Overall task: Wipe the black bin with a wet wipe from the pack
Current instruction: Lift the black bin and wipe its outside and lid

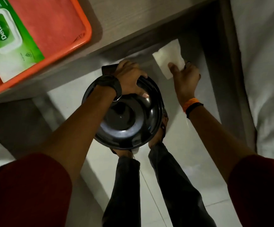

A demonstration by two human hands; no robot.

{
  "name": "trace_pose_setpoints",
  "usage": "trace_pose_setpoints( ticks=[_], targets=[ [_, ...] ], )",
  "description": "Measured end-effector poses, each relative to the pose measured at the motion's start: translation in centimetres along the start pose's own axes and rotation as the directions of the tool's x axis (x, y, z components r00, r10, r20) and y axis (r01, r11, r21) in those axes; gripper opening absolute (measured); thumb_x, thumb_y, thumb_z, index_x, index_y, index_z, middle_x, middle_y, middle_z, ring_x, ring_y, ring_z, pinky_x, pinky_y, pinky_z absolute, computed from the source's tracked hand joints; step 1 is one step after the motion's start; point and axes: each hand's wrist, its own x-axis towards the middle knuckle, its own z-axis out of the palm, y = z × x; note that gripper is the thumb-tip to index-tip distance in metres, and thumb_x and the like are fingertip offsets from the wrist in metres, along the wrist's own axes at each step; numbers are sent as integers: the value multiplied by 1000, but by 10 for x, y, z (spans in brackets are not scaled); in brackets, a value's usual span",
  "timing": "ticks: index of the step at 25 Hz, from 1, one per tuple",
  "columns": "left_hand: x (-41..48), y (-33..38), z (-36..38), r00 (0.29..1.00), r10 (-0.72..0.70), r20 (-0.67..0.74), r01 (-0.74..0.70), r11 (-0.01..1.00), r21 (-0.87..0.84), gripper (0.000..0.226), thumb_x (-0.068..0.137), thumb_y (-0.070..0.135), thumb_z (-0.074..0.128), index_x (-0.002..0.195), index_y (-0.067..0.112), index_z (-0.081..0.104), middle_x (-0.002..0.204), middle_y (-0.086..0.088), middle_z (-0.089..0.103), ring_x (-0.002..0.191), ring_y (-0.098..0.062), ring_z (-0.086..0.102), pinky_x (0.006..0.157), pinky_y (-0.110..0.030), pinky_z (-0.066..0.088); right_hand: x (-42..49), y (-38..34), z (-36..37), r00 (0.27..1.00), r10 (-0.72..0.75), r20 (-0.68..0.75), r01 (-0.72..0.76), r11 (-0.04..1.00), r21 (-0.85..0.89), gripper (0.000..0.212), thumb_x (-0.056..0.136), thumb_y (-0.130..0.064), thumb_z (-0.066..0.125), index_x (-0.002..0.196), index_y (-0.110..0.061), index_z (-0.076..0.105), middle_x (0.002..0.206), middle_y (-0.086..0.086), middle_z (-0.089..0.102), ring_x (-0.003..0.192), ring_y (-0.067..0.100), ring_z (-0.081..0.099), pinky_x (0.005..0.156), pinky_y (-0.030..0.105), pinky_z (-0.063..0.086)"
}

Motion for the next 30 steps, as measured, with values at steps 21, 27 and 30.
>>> trace_pose_setpoints(
  ticks=[21,27,30],
  targets=[
    [-140,-85,54,989,139,-56,-148,858,-492,101,75,-1,77,149,41,24,84,-10,53,80,-16,53,80,-13,46,-50,87,65,683,-326,654,692,574,-437,59,101,-40,19,154,-13,19,164,11,17,154,20,10,127,38,2],
    [-144,-91,65,975,222,-6,-211,916,-340,88,88,5,68,148,51,22,95,5,53,95,-18,50,99,-43,47,-125,82,53,317,-424,849,864,498,-74,52,102,-28,28,152,-14,26,163,11,22,153,22,14,127,43,5],
    [-143,-88,70,973,230,30,-197,887,-418,73,89,3,66,140,48,40,108,4,55,108,-10,50,105,-34,44,-100,99,40,403,-423,811,876,434,-209,52,102,-31,25,153,-16,25,163,9,23,153,20,13,127,48,5]
  ],
)
